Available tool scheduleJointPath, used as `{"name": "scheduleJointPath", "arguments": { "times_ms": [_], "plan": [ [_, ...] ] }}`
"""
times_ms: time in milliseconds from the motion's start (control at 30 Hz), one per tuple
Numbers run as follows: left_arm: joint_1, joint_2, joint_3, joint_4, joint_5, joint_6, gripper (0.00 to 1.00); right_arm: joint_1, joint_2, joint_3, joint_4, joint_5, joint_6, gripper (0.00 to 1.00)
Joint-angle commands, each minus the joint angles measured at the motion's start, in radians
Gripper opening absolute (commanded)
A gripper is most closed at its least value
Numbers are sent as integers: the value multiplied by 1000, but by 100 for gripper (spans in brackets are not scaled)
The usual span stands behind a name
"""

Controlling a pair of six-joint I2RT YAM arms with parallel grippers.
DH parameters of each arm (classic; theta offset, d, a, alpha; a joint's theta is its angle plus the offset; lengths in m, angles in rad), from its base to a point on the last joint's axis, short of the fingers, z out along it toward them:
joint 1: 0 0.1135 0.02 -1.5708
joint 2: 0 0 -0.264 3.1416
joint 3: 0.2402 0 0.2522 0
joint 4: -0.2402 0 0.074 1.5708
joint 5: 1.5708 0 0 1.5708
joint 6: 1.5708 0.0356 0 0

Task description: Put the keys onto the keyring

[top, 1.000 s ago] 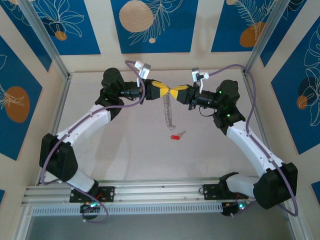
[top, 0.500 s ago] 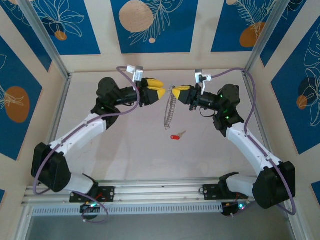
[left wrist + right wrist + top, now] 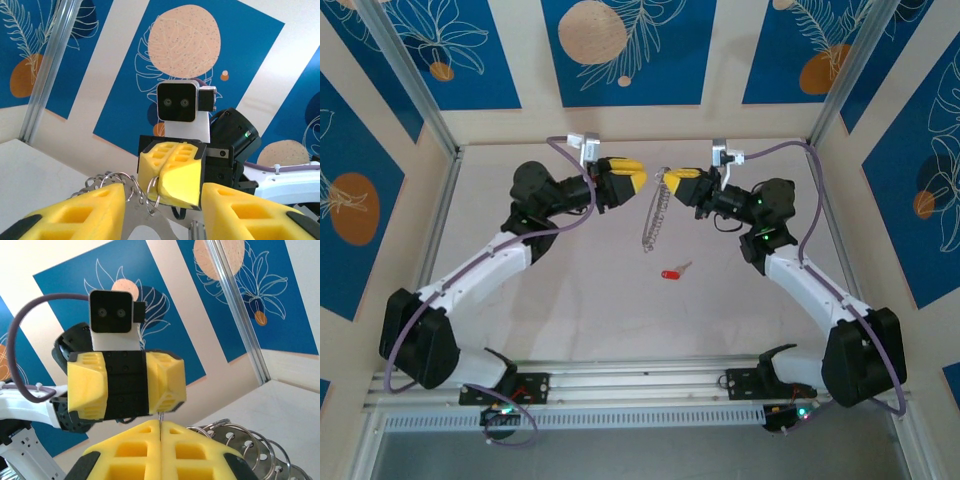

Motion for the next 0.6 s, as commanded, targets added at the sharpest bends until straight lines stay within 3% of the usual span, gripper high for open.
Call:
{"name": "scheduleJointPath", "arguments": {
  "times_ms": [0,200,567],
  "plan": [
    [-4,22,-11,134,46,-71,43,25,5,-8,148,61,22,0],
    [5,52,-7,215,54,-124,42,60,27,2,185,82,22,0],
    [10,98,4,359,122,-246,32,70,32,-1,183,118,10,0]
  ]
}}
